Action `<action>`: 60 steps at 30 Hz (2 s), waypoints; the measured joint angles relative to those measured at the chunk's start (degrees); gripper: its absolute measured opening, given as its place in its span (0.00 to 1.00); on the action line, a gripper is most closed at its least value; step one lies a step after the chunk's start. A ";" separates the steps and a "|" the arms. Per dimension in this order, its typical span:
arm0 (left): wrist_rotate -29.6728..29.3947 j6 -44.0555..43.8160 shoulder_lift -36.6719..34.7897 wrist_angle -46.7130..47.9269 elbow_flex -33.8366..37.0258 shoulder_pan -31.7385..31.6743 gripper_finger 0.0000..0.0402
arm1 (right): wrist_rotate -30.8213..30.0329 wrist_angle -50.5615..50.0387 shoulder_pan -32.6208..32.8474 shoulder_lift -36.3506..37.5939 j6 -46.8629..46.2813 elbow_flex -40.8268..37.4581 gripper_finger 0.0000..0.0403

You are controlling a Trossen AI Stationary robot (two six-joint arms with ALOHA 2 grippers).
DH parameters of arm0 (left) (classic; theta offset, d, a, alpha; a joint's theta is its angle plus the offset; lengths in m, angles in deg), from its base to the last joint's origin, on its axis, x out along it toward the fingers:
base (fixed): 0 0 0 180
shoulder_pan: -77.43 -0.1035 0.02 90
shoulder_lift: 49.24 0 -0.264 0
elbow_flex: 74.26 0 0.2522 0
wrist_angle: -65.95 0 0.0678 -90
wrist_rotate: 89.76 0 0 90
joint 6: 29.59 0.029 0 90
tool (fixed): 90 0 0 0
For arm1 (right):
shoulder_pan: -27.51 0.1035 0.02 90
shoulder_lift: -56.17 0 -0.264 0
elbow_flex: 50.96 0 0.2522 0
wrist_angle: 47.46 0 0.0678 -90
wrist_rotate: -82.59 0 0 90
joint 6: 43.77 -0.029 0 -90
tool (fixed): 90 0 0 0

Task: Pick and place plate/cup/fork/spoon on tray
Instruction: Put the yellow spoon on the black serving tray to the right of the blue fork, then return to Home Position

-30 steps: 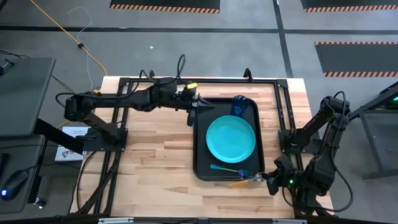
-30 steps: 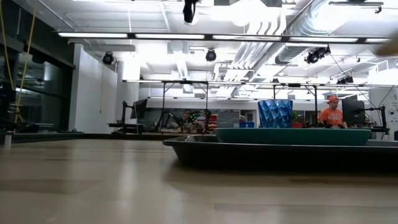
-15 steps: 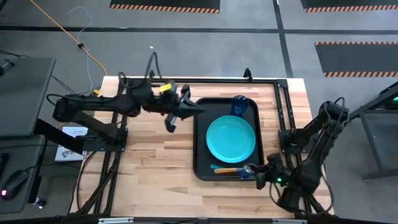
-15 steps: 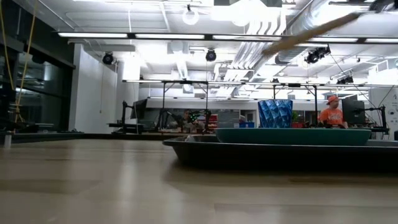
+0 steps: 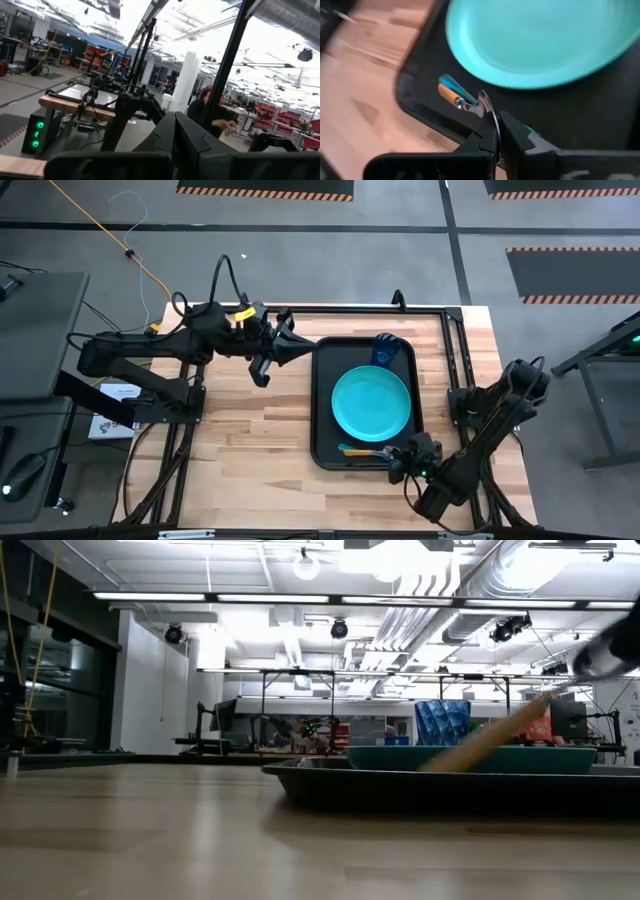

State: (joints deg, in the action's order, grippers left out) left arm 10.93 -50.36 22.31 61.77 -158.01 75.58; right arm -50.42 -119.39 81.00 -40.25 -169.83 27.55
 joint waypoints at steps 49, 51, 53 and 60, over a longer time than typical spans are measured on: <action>-1.24 -0.15 0.02 0.50 0.00 0.00 0.00 | 15.45 0.41 -5.53 -3.82 1.57 -0.01 0.26; -1.24 -0.15 0.02 0.42 0.00 0.00 0.00 | 15.28 -0.45 -5.53 -2.68 1.46 0.00 0.26; -1.24 -0.15 0.02 0.44 0.00 0.00 0.00 | 14.98 -1.81 -5.53 -1.19 1.45 0.00 0.26; -1.24 -0.06 0.02 0.48 0.00 0.00 0.00 | 18.02 -7.23 -5.26 5.72 2.26 0.00 0.26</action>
State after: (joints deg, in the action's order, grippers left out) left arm 9.70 -50.42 22.33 62.26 -158.01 75.58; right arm -32.40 -126.61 75.74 -34.52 -167.56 27.55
